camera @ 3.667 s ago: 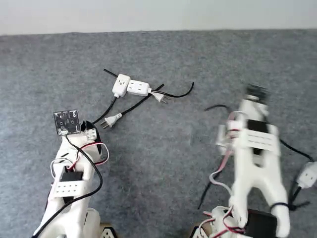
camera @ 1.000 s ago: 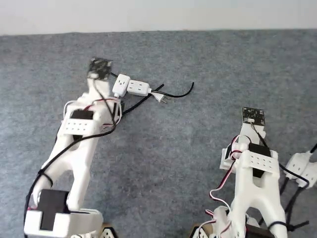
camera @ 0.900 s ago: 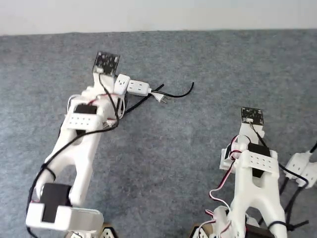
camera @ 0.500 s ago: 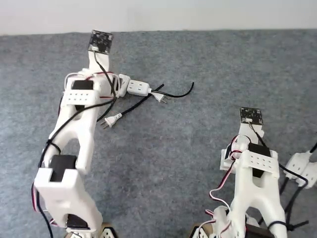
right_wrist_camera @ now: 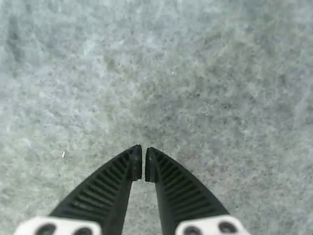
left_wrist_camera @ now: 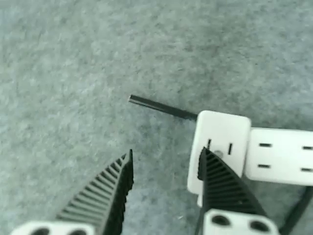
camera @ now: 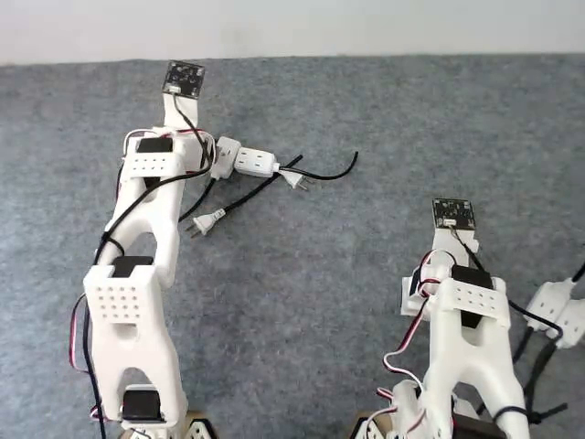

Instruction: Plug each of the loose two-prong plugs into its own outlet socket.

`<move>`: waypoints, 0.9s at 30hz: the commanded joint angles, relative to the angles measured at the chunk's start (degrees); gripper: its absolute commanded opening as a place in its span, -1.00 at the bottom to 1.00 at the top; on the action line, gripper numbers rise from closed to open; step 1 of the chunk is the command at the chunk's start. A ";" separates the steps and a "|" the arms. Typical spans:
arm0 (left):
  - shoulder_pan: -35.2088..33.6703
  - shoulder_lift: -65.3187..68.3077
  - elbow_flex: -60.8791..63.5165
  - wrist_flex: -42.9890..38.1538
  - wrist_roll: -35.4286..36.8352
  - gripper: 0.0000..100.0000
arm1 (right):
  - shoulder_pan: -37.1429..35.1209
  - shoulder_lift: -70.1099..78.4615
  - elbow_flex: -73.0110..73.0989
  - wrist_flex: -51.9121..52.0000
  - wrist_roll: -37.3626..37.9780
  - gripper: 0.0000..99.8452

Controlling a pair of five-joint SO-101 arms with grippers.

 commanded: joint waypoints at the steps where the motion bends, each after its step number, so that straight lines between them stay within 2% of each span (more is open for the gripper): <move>1: 1.05 -0.18 -4.70 1.23 -0.44 -0.59 | -0.31 -1.71 -0.26 -1.10 0.70 -0.98; 10: 2.37 -0.26 -4.62 3.25 -0.79 -0.59 | -1.63 -1.71 -0.26 -1.19 0.70 -0.98; 14: 4.04 0.53 -4.00 6.86 -5.80 -0.59 | -1.71 -1.71 -0.26 -1.19 0.70 -0.98; 18: 7.12 3.43 -0.92 7.03 -11.34 -0.59 | -1.63 -1.71 -0.18 -1.19 0.70 -0.98; 27: 6.77 6.33 -3.21 6.51 -10.29 -0.60 | -1.63 -1.71 -0.18 -1.19 0.70 -0.98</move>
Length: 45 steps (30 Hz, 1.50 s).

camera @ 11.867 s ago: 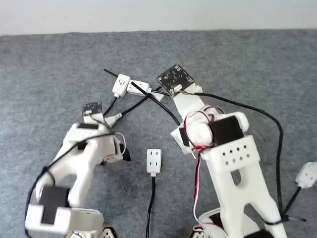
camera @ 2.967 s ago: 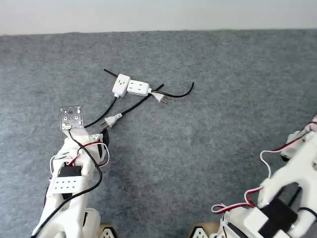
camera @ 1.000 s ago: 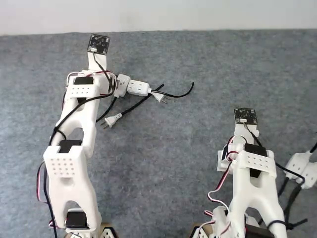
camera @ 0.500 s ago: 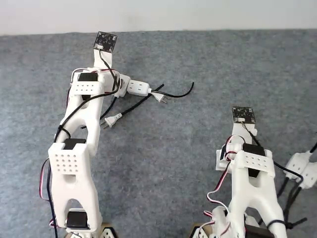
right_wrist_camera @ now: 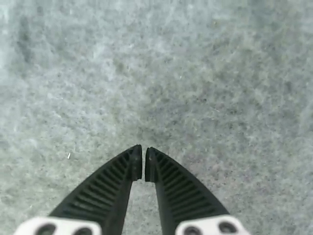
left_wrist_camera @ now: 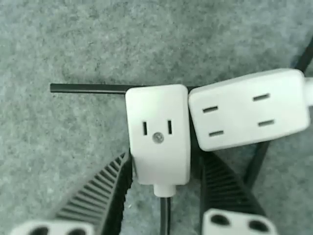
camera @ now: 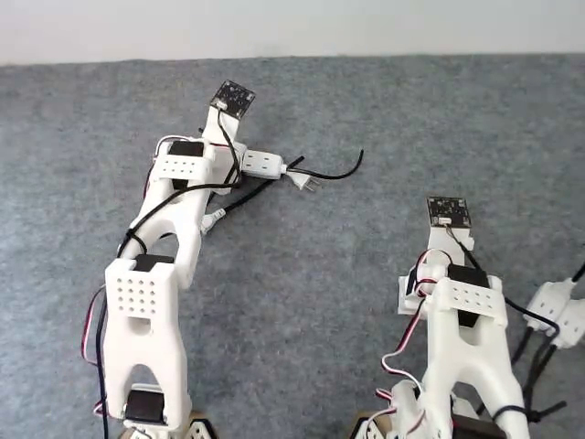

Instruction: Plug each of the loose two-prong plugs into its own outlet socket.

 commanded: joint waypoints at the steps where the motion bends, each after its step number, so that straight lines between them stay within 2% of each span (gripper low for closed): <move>1: 0.44 0.44 -1.01 -0.53 0.00 -0.60 | -0.31 -1.71 -0.26 -0.75 0.70 -0.98; 4: 0.00 0.44 -1.71 -1.67 2.20 -0.69 | -0.40 -1.71 -0.26 -0.75 0.70 -0.98; 7: -0.62 0.18 -2.51 -2.99 2.55 -0.99 | -0.48 -1.71 0.09 -2.07 0.62 -0.98; 10: -1.85 -1.85 -2.86 -0.62 3.34 -0.98 | -0.48 -1.71 0.26 -2.42 0.53 -0.98; 15: -4.04 -8.62 -2.51 5.10 11.87 -0.98 | -0.31 -1.71 0.26 -2.68 0.44 -0.98; 19: -4.84 -15.38 0.57 9.93 13.10 -0.98 | -0.31 -1.71 0.26 -2.68 0.44 -0.98; 24: -2.20 -28.57 19.12 8.35 13.10 -0.98 | -0.22 -1.71 0.26 -2.68 0.35 -0.98; 31: 5.01 -58.55 58.86 -7.30 13.36 -0.97 | -0.13 -1.71 0.26 -2.68 0.35 -0.98; 34: 8.70 -68.40 70.02 -6.15 13.36 -0.97 | -0.13 -1.71 0.26 -2.68 0.35 -0.98; 36: 11.16 -71.38 74.51 -4.75 13.71 -0.97 | -0.13 -1.71 0.26 -2.68 0.35 -0.98; 39: 13.10 -72.18 77.23 -3.52 18.29 -0.97 | -0.13 -1.71 0.26 -2.51 0.35 -0.98; 45: 13.19 -72.18 77.49 -4.04 23.91 -0.97 | 0.04 -1.71 0.35 -2.15 0.35 -0.98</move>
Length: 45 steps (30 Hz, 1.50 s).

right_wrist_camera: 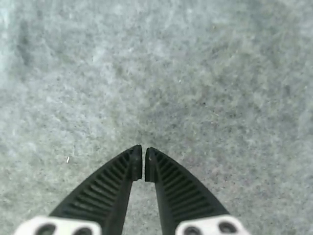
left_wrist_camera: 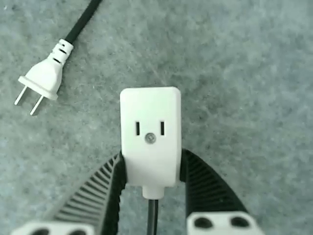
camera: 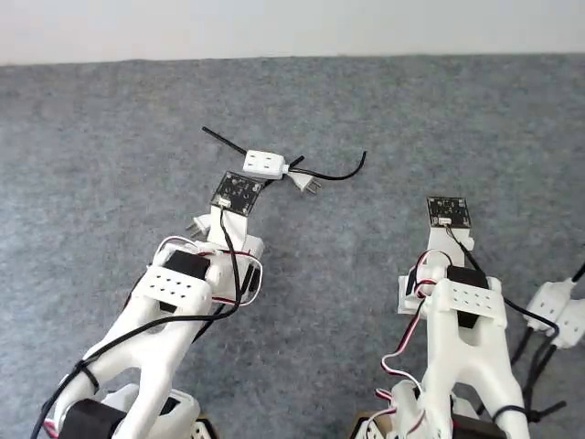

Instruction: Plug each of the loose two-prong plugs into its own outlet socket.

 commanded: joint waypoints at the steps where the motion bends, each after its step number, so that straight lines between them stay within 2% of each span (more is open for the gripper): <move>1: 0.88 -2.11 -0.48 -0.97 2.37 -0.97 | 0.04 -1.71 -0.26 -0.66 0.35 -0.98; 4: 3.43 -2.11 0.57 -3.34 2.64 -0.95 | 1.19 -1.71 -0.26 -0.66 0.26 -0.98; 7: 7.56 -2.11 2.77 -4.66 2.81 -0.76 | 1.19 -1.71 -0.26 -0.66 0.26 -0.98; 9: 9.49 -2.11 4.00 -4.66 5.54 -0.62 | 1.19 -1.80 -0.26 -0.66 0.26 -0.98; 11: 9.32 -2.11 4.18 -4.57 8.70 -0.57 | 1.19 -1.80 -0.26 -0.66 0.26 -0.98; 18: 6.51 -2.64 3.91 -4.48 9.23 -0.64 | 1.19 -1.80 -0.26 -0.66 0.35 -0.98; 20: 6.86 -2.64 3.91 -4.48 7.03 -0.64 | 1.19 -1.80 -0.26 -0.75 0.35 -0.98; 25: 11.69 -2.73 4.09 -4.31 1.32 -0.70 | 1.10 -1.80 -0.26 -0.84 0.62 -0.98; 30: 16.35 -3.08 3.12 -4.57 -1.49 -0.88 | 0.92 -1.80 -0.26 -1.01 0.70 -0.98; 35: 18.46 -7.82 3.30 -4.22 -3.16 -0.96 | 0.84 -1.80 -0.26 -1.10 0.70 -0.98; 43: 22.68 -13.63 7.43 -4.92 -4.84 -0.97 | 0.75 -1.80 -0.26 -1.10 0.70 -0.98; 45: 22.42 -13.63 8.48 -7.91 -4.75 -0.97 | 0.75 -1.80 -0.26 -1.10 0.70 -0.98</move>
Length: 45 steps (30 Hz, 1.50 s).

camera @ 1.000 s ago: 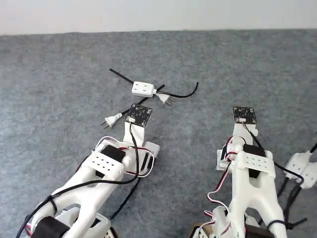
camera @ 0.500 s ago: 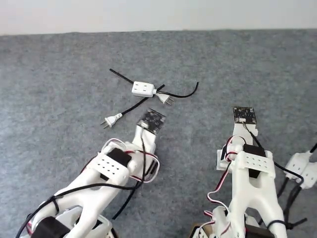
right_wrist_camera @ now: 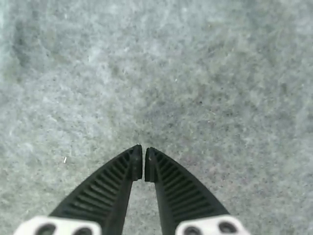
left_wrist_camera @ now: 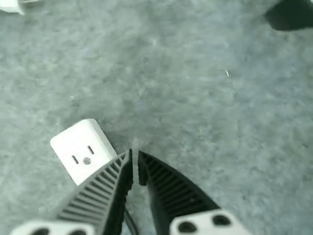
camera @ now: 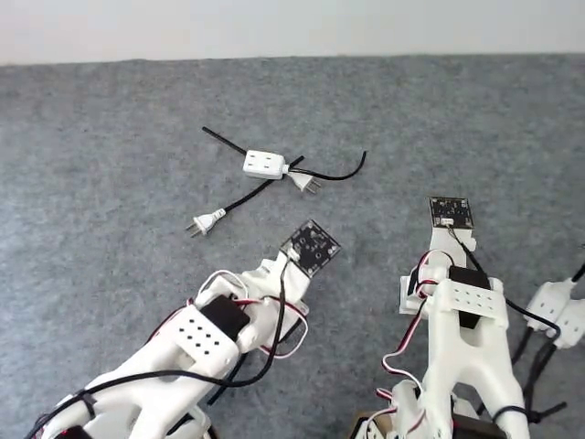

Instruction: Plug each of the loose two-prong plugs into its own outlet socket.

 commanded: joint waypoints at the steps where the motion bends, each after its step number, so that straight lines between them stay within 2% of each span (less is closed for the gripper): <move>1: 0.09 -1.67 1.27 -6.77 -0.53 -0.97 | 0.04 -1.80 -0.26 -1.10 0.53 -0.98; 5: 0.00 -1.67 4.53 -14.15 -0.44 -0.97 | 0.04 -1.80 -0.26 -1.10 0.53 -0.98; 12: -0.18 0.44 5.23 -16.18 -0.44 -0.97 | 0.04 -1.80 -0.26 -0.92 0.53 -0.98; 17: -3.87 8.35 -1.01 -16.44 2.55 -0.97 | 0.13 -1.80 -0.26 -0.75 0.53 -0.98; 27: -2.90 24.26 -17.01 -3.69 5.80 -0.97 | 0.13 -1.80 -0.26 -0.92 0.53 -0.98; 33: -1.58 27.34 -20.18 -2.20 10.46 -0.97 | 0.04 -1.80 -0.35 -1.01 0.53 -0.98; 38: -5.19 31.91 -24.57 1.41 15.47 -0.97 | 0.04 -1.80 -0.35 -1.01 0.62 -0.98; 45: -8.62 37.98 -30.29 5.54 16.09 -0.97 | 0.04 -1.80 -0.35 -1.01 0.62 -0.98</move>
